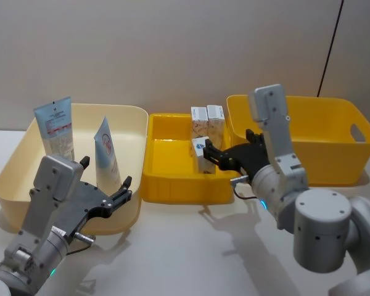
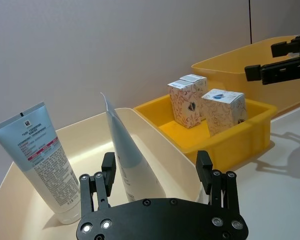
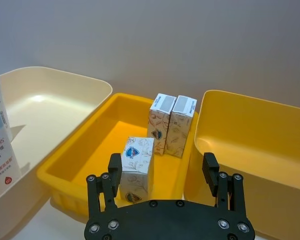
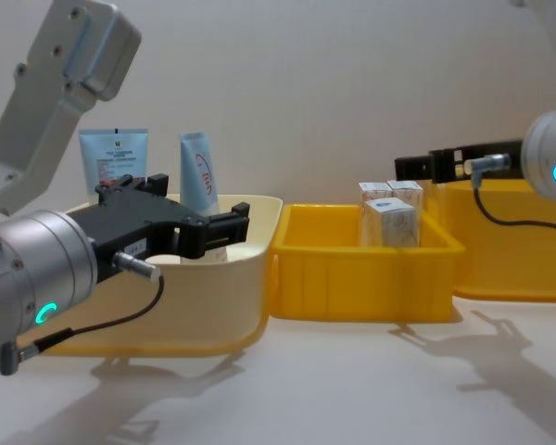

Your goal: Bimanual collaborative sorting of washing and personal care products

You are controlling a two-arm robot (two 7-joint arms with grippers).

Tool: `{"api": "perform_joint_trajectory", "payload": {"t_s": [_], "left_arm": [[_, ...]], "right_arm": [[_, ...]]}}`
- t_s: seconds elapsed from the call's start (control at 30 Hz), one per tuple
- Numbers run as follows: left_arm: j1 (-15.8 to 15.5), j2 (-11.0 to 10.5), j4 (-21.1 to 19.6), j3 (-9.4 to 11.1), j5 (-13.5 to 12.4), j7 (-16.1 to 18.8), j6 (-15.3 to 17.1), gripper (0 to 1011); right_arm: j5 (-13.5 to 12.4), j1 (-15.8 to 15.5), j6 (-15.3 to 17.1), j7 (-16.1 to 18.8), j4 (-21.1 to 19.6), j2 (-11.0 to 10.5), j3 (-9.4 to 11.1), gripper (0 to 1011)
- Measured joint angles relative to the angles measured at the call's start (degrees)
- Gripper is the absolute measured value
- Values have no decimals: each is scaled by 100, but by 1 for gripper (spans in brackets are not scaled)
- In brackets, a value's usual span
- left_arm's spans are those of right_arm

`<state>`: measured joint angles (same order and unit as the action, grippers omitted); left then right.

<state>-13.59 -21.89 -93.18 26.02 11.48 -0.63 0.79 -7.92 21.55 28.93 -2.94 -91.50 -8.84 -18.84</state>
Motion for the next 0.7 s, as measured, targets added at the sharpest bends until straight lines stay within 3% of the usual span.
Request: {"api": "perform_joint_trajectory", "payload": {"t_s": [0.7], "left_arm": [[0,0,0,0,0,0,0,1000]], "right_arm": [[300,578,81,-111,1124,454,-286,1001]]}}
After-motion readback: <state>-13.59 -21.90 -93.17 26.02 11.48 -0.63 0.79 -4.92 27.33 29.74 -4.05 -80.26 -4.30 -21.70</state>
